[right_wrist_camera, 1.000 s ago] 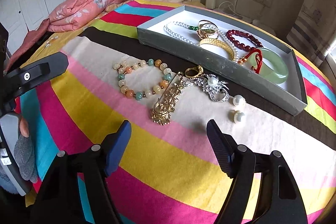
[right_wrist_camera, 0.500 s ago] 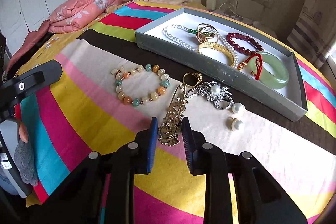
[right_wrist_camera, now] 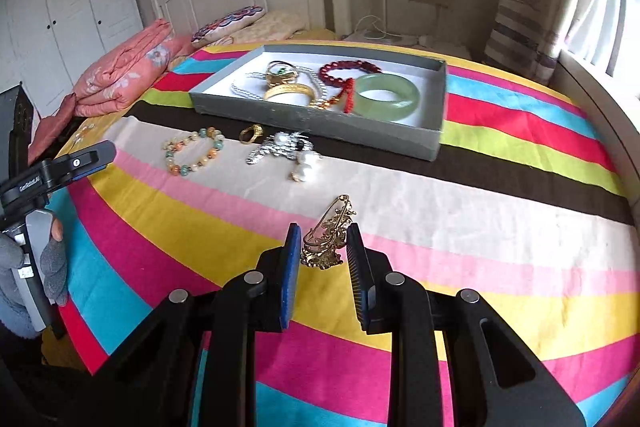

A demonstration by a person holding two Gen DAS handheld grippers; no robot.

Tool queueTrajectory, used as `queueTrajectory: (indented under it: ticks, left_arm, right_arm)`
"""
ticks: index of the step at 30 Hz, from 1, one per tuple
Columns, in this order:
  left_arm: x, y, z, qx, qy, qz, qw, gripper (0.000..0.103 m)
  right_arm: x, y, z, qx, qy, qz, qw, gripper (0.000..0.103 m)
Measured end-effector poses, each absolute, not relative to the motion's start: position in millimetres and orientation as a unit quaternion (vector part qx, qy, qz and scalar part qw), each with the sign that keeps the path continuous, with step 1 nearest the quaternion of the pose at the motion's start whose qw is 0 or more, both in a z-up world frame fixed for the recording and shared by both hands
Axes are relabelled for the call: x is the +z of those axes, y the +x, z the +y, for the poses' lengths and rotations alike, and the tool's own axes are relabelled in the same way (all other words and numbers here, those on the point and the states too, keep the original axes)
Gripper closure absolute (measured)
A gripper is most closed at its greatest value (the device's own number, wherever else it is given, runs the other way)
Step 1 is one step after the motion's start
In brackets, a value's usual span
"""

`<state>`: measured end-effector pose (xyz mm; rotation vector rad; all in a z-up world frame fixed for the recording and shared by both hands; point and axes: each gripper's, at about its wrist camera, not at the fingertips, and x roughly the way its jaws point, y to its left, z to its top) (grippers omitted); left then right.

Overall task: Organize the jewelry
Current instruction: 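Move the right tool to the gold pin brooch and close on it, then grasp the silver pearl brooch with the left tool while the right tool holds the gold pin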

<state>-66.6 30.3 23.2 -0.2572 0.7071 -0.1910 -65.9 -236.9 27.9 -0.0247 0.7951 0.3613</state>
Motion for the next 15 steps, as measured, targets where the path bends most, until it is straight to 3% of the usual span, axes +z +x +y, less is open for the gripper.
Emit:
queueTrajectory:
  ticks: [4,9,15]
  left_arm:
    - [28.1,-55.2,-18.6,-0.143,-0.057,0.361,0.92,0.004]
    - [20.1,-17.5,-77.3,-0.218,0.03,0.39,0.894,0.046]
    - [0.9,18.9,-102.8,-0.217,0.097,0.422,0.875,0.053]
  right_arm:
    - [19.3,-65.3,-259.8,0.157,0.01,0.392,0.906,0.078]
    - [16.9,-68.1,-273.1,0.165,0.037,0.391,0.905,0.078]
    - [19.0,-70.2,-283.0,0.181,0.065,0.383,0.903,0.078]
